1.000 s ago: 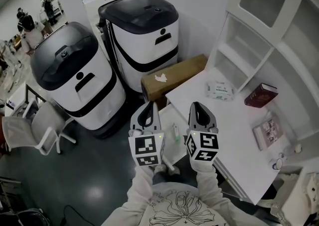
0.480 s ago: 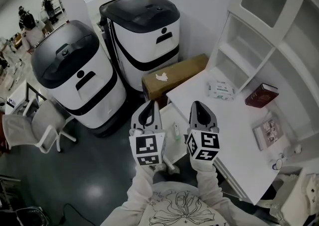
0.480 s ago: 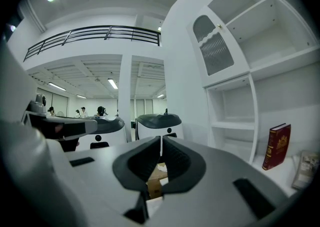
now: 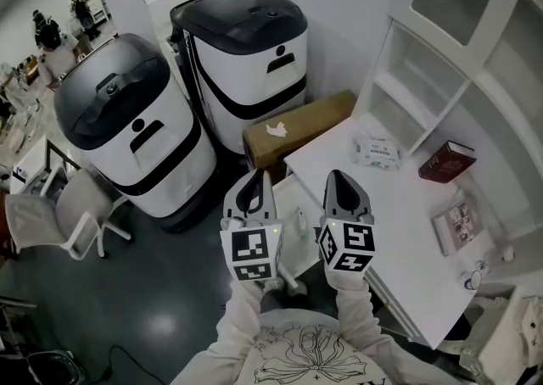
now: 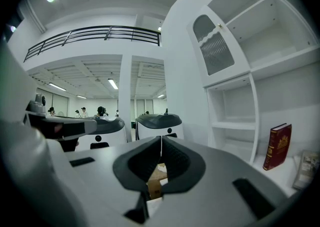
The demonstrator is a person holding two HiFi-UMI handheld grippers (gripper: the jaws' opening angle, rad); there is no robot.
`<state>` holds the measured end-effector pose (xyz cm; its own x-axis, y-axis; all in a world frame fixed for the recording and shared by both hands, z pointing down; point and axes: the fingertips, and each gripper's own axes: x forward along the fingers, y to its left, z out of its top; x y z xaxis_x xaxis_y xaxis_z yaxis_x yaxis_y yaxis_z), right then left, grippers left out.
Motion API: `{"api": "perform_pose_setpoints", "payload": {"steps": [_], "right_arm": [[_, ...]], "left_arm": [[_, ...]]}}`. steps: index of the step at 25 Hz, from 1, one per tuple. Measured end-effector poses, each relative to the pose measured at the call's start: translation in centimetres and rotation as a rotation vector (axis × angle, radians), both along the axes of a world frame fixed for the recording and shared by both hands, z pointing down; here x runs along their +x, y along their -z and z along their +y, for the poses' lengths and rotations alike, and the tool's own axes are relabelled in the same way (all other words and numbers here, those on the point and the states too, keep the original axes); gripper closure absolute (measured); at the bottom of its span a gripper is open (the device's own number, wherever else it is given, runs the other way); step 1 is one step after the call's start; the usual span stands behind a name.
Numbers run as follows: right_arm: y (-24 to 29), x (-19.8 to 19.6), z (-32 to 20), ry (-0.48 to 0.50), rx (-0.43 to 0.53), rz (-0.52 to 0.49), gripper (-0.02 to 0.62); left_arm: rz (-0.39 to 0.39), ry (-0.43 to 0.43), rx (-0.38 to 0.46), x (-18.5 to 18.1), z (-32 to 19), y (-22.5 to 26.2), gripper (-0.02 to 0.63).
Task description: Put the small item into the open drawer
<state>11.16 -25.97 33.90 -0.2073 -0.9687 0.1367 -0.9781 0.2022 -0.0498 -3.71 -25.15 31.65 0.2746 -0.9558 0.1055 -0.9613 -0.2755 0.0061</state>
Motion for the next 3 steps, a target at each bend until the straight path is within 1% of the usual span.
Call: {"api": "perform_pose_setpoints", "payload": {"steps": [3], "right_arm": [[0.07, 0.06, -0.07, -0.001, 0.001, -0.002, 0.591]], "left_arm": [[0.0, -0.001, -0.01, 0.03, 0.0, -0.08, 0.6]]}}
